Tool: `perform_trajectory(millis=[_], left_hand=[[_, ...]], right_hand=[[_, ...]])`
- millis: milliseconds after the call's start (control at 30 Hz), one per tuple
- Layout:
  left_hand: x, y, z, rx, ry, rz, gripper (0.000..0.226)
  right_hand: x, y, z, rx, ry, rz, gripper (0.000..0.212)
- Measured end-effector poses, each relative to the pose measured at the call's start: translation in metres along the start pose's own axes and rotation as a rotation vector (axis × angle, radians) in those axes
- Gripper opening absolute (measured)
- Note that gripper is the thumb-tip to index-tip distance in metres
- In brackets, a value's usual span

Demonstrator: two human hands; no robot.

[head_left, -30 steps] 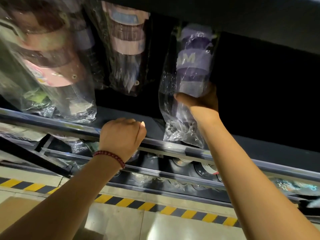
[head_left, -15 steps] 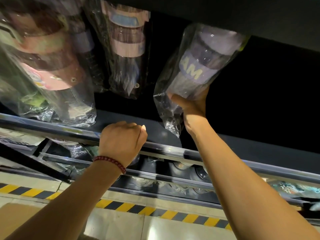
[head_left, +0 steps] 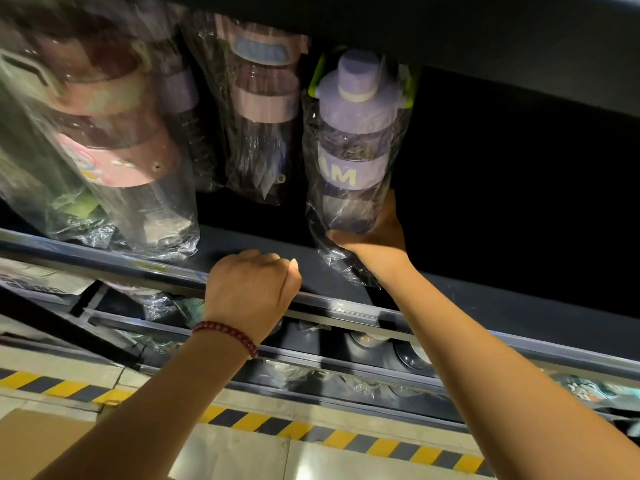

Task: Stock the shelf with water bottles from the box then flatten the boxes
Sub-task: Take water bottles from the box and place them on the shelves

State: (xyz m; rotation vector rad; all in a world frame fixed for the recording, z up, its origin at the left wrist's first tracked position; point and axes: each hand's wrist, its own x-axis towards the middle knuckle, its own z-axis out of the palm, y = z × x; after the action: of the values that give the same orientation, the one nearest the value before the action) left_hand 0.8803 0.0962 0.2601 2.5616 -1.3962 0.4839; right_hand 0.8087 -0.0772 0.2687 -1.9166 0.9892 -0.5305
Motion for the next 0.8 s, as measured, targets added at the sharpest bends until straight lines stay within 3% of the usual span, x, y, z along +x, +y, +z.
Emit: perform_trajectory(millis=[100, 200, 233, 300, 500, 633, 800], left_hand=[[-0.001, -0.001, 0.0, -0.003, -0.008, -0.007, 0.045], [-0.001, 0.0, 0.0, 0.0, -0.002, -0.015, 0.046], [-0.001, 0.0, 0.0, 0.001, -0.002, -0.014, 0.047], [-0.001, 0.0, 0.0, 0.0, 0.001, -0.011, 0.046], [-0.001, 0.0, 0.001, -0.021, 0.014, 0.004, 0.046], [-0.001, 0.001, -0.001, -0.037, 0.045, 0.006, 0.046], [-0.002, 0.0, 0.001, -0.045, 0.064, 0.019, 0.047]], right_hand=[[0.009, 0.009, 0.001, 0.079, -0.016, 0.047, 0.08], [0.008, 0.016, 0.001, 0.105, -0.181, 0.224, 0.135], [0.009, 0.017, 0.002, 0.128, -0.158, 0.221, 0.133], [0.012, 0.01, 0.001, 0.176, 0.004, 0.083, 0.104], [0.017, -0.009, -0.014, 0.288, 0.149, -0.201, 0.087], [0.022, -0.021, -0.026, 0.351, 0.155, -0.247, 0.101], [0.027, -0.019, -0.035, 0.339, 0.129, -0.243, 0.104]])
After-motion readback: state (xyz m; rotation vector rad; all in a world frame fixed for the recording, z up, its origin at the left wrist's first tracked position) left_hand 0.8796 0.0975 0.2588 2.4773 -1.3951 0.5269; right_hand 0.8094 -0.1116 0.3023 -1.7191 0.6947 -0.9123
